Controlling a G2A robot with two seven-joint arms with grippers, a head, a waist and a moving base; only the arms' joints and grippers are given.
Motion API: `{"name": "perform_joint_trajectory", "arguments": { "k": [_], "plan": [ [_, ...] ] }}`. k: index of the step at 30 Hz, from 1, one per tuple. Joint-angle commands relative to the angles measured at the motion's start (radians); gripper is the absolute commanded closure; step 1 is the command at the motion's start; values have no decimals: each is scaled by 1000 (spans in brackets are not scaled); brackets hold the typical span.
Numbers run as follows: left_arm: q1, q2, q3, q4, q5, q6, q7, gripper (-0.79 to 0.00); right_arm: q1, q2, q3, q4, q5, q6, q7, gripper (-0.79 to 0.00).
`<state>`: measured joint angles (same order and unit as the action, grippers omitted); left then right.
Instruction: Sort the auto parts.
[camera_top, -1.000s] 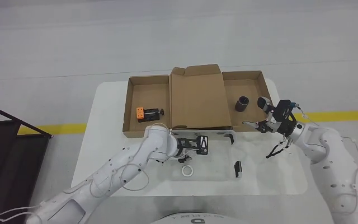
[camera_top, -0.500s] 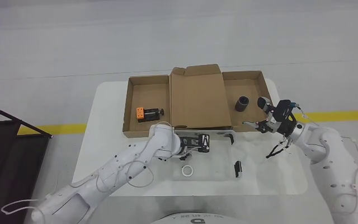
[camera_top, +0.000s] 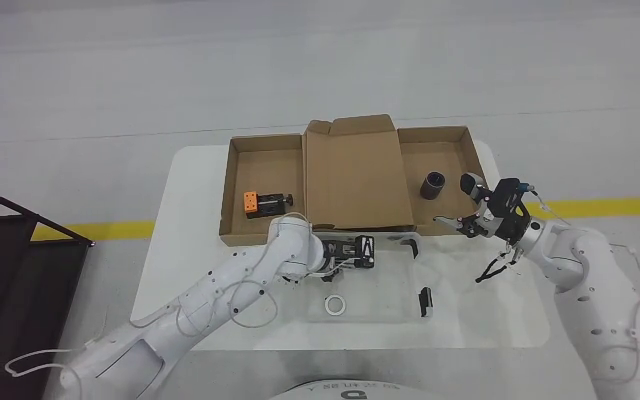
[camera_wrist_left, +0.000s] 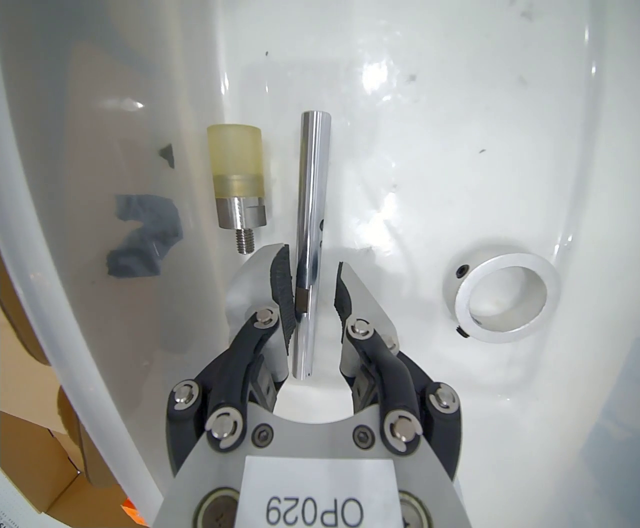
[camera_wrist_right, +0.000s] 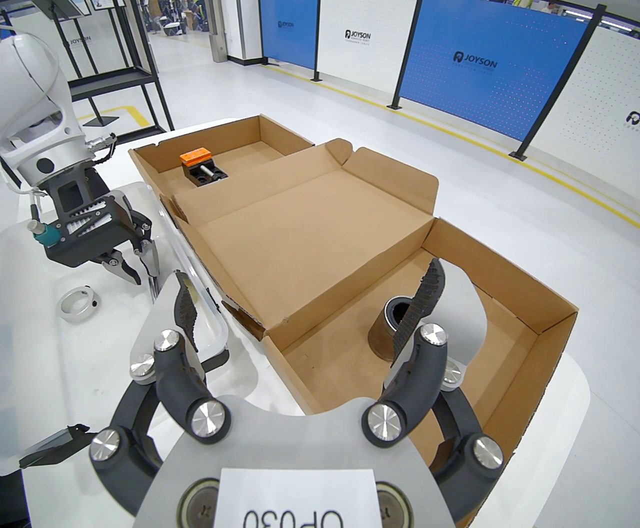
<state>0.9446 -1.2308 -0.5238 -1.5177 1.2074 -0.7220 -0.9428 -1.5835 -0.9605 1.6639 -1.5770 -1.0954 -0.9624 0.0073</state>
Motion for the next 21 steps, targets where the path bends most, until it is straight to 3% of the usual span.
{"name": "perform_joint_trajectory", "arguments": {
  "k": [1, 3, 10, 12, 13, 14, 15, 21],
  "plan": [
    [-3, -2, 3, 6, 2, 0, 1, -234, 0, 0, 0, 0, 0, 0, 0, -785],
    [-7, -5, 7, 15, 3, 0, 1, -259, 0, 0, 0, 0, 0, 0, 0, -785],
    [-21, -15, 20, 45, 1, 0, 7, -225, 0, 0, 0, 0, 0, 0, 0, -785],
    [-25, -19, 26, 54, -1, 0, 3, -182, 0, 0, 0, 0, 0, 0, 0, -785],
    [-27, -21, 29, 57, -2, 0, 2, -129, 0, 0, 0, 0, 0, 0, 0, -785],
    [-29, -23, 31, 60, -3, 1, 2, -22, 0, 0, 0, 0, 0, 0, 0, -785],
    [-31, -25, 33, 63, -3, 3, 1, 0, 0, 0, 0, 0, 0, 0, 0, -785],
    [-43, -32, 33, 59, -11, 9, 4, 0, 0, 0, 0, 0, 0, 0, 0, -785]
  ]
}}
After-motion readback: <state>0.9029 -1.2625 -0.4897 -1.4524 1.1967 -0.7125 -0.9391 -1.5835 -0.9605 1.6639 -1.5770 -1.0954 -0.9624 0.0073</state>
